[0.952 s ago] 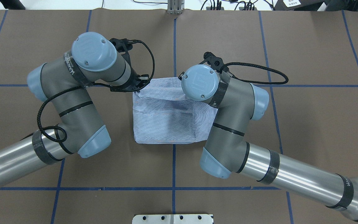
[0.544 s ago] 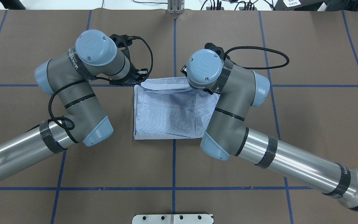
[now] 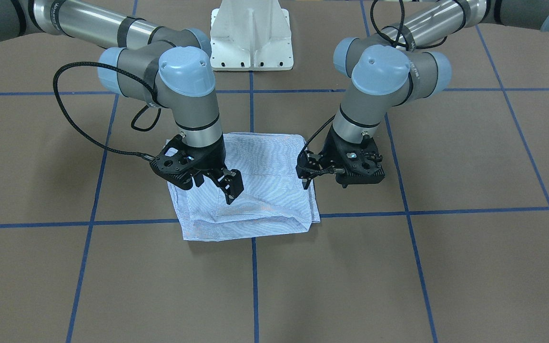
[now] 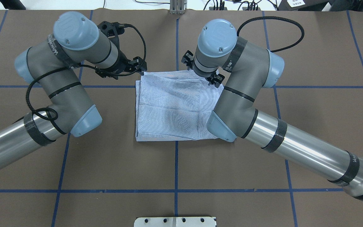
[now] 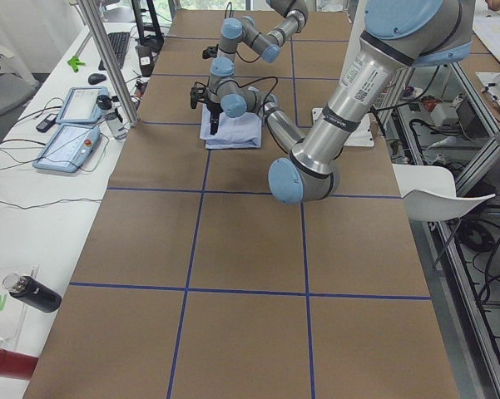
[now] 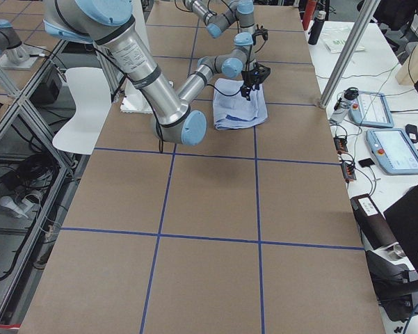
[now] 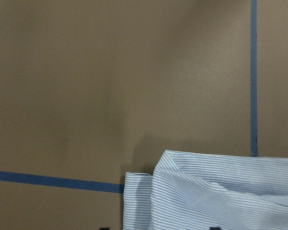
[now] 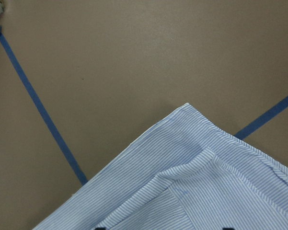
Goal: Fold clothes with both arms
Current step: 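Lay the folded edge down at the far side and open both grippers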
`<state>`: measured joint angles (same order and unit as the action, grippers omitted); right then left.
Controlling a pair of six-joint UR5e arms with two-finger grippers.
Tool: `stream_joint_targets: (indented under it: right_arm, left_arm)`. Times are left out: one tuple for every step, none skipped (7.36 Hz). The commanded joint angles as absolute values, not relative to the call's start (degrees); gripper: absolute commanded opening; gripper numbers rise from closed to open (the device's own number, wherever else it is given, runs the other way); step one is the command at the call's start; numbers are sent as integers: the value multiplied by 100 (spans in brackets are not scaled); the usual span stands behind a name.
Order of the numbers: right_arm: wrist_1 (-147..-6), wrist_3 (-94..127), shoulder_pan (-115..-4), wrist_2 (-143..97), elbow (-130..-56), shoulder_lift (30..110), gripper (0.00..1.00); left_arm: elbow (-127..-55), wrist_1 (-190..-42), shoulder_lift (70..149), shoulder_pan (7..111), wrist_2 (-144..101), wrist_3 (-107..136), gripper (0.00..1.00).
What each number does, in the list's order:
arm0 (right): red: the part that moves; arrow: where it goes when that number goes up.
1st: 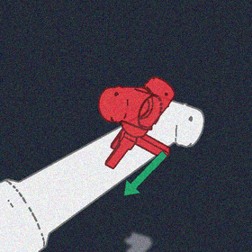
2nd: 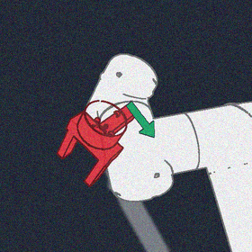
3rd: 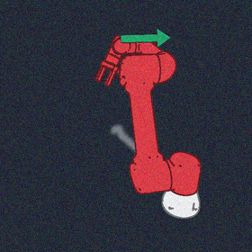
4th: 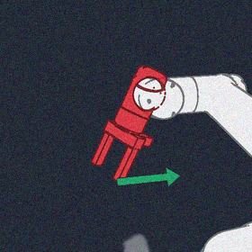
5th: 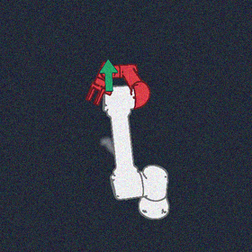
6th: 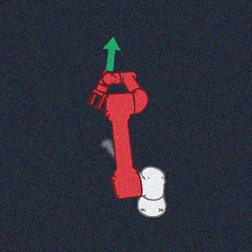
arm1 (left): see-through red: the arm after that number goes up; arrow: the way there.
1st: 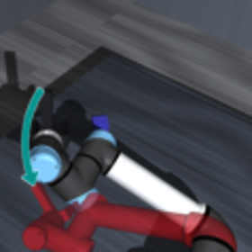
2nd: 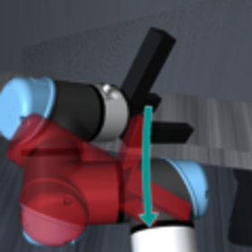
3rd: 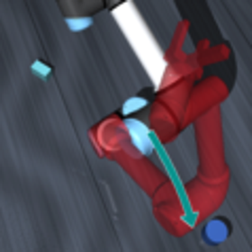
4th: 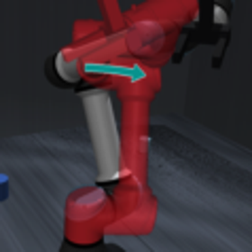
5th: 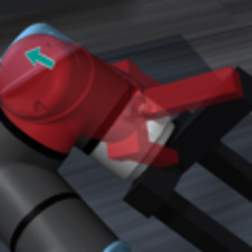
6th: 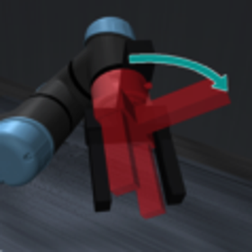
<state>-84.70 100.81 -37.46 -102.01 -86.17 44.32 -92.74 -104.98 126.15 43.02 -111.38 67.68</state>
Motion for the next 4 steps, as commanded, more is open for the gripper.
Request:
stream_joint_targets:
  right_arm:
    - [-8464,10072,-3639,-10204,-8666,4421,100]
    - [-8464,10029,-3639,-10213,-8675,4438,100]
    - [-8551,9628,-3621,-10239,-8675,4517,100]
    - [-9083,8797,-3638,-10248,-8875,4596,100]
  left_arm:
    - [-9650,-10477,12314,4324,-11171,6548,100]
    - [-9650,-10468,12305,4324,-11171,6530,100]
    - [-9824,-10468,12105,4342,-11171,6182,100]
    - [-10209,-10398,11763,4446,-11180,5683,100]
